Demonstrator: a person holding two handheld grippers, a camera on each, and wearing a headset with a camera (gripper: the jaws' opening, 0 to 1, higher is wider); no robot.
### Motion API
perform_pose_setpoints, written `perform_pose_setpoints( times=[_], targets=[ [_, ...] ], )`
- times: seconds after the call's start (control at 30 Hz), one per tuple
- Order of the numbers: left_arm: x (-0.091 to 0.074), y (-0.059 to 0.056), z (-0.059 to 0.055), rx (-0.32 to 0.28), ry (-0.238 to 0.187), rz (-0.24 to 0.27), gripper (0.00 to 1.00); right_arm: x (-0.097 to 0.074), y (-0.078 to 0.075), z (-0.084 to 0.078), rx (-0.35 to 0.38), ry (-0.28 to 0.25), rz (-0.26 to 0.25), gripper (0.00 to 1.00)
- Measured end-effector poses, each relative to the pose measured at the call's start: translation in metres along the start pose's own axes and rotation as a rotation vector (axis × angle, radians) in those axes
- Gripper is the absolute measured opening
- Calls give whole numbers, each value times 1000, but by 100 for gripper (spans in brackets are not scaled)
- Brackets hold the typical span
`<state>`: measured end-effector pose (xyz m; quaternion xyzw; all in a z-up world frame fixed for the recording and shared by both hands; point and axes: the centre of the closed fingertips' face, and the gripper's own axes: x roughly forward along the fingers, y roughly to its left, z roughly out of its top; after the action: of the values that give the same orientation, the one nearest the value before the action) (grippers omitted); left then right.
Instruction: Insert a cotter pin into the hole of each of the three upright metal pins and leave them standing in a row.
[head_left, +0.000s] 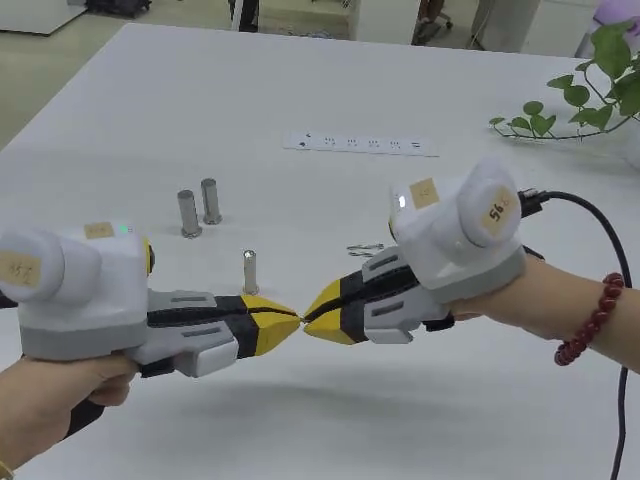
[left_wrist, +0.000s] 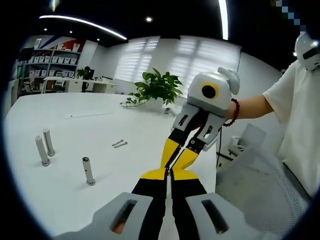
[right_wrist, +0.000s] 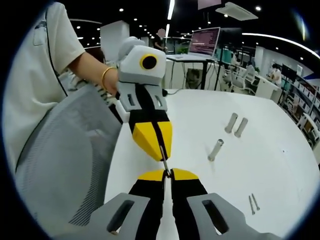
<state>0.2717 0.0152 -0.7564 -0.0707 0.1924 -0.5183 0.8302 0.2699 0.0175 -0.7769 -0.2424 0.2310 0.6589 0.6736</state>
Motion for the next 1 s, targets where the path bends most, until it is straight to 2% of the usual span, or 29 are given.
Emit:
perform_pose_setpoints(
  times=[0.27, 0.53, 0.8, 1.0],
  targets=[
    [2, 2, 2, 3, -9, 13, 1, -1, 1, -1, -44, 22, 0, 3],
    [5, 5, 0, 35, 13, 36, 1, -1, -4, -3, -106, 64, -12, 2],
    [4, 18, -5, 72, 32, 101, 12, 2, -13, -12, -181, 157, -30, 2],
    [-3, 37, -11, 111, 62, 192, 15, 4, -28, -20, -227, 239, -74, 2]
  ],
)
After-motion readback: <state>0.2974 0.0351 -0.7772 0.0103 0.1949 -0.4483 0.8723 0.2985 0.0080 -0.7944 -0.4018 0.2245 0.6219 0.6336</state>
